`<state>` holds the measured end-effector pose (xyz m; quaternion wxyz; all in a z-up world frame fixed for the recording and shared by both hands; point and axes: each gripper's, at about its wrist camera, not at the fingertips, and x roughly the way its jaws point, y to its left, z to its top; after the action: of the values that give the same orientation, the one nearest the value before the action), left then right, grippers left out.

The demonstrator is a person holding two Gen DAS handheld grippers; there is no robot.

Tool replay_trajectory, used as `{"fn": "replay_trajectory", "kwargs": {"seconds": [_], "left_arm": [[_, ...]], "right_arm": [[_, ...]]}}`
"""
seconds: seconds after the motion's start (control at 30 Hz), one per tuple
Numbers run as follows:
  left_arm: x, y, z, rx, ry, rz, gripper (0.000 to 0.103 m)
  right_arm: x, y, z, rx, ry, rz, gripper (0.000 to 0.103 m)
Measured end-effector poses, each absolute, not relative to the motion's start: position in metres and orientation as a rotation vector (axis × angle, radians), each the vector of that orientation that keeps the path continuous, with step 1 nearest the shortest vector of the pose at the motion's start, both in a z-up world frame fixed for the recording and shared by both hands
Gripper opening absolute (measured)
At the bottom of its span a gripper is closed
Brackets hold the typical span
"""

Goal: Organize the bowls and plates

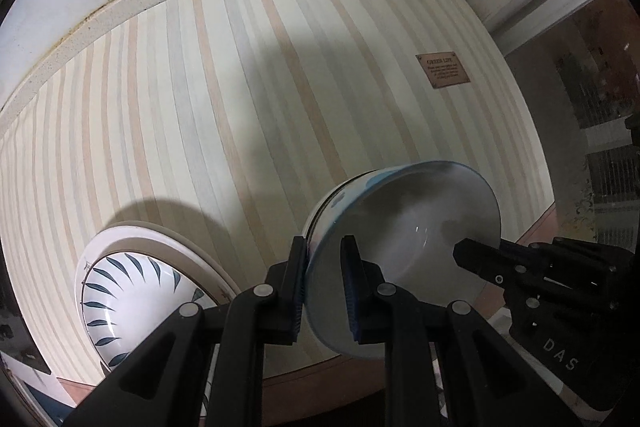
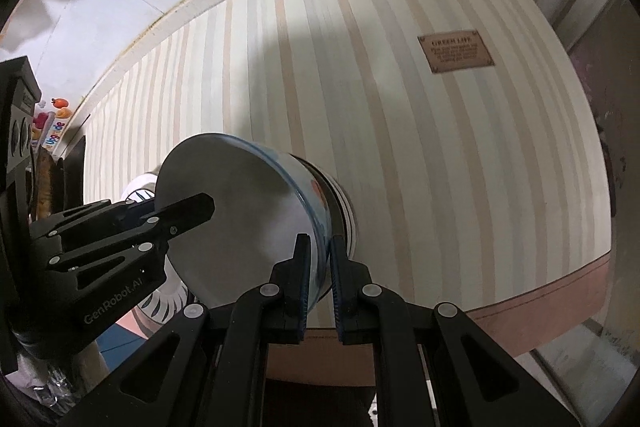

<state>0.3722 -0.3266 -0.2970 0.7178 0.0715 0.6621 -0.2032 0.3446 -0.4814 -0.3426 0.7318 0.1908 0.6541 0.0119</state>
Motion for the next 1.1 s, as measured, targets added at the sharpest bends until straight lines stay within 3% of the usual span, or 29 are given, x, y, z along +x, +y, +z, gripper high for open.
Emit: {"fn": "replay_trajectory", "kwargs": {"seconds": [0.63,0.93,1.1], "left_arm": [[0.371,-0.328,-0.302,0.164,1.473,-0.436,0.015],[0.346,-0.314,-0.254,0.174,1.387,-0.459,0.016],[0.328,-0.304,-0.217,0.157,1.323,-0.483,0.016]], "right_arm": [[0.347,-0.486,-0.358,0.475,1.488,0.008,0.015],[0.326,-0.481,-0.314,0.429,1.392,-0.024,0.016],[0.3,-0.473,-0.27,0.396,1.297,-0.057,0.033]]}}
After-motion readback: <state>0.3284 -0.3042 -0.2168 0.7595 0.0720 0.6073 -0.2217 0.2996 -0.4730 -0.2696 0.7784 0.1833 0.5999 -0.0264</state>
